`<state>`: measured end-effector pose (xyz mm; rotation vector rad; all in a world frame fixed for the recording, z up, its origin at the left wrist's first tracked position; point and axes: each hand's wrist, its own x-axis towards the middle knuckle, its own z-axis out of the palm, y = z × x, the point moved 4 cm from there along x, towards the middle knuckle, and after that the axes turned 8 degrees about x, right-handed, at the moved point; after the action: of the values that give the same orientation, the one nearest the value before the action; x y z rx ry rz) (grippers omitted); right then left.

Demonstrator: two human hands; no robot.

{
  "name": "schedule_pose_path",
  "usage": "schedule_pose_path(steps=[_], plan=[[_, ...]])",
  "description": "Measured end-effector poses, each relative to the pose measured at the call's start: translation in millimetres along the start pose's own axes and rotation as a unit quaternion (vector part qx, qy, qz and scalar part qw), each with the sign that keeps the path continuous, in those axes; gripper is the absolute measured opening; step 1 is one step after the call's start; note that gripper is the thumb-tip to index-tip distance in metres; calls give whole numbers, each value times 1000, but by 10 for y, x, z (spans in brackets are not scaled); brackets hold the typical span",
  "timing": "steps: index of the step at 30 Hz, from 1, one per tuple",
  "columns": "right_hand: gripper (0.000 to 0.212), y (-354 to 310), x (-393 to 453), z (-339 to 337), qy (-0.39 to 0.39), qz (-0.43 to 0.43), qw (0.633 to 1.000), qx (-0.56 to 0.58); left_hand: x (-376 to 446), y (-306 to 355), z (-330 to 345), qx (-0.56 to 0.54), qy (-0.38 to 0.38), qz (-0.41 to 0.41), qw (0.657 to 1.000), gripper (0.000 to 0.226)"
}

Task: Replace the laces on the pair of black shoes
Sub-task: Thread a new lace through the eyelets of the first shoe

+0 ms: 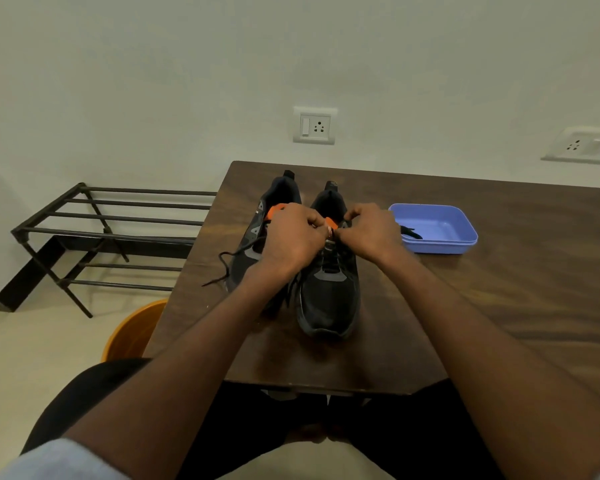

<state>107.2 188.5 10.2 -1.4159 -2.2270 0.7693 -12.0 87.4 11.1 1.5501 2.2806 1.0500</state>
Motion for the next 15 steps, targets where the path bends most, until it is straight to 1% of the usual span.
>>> schedule_pose_path(steps=[1,4,6,10,12,15], plan=[[17,8,4,-10,3,5,1000,22,-1,11,18,15,4,11,1000,12],[6,73,6,-42,-11,38,990,134,4,15,76,39,11,23,999,11],[6,112,-3,-69,-28,61,982,175,23,-12,132,26,1,14,1000,14],[9,131,-7,-103,-47,86,974,204,59,-111,230,-49,-34,-35,998,19],[9,143,-8,-112,-50,97,970,217,74,-127,252,-53,-42,-28,997,18],[10,164,-9,-127,-54,108,963,240,93,-120,251,-27,-39,-1,999,18]])
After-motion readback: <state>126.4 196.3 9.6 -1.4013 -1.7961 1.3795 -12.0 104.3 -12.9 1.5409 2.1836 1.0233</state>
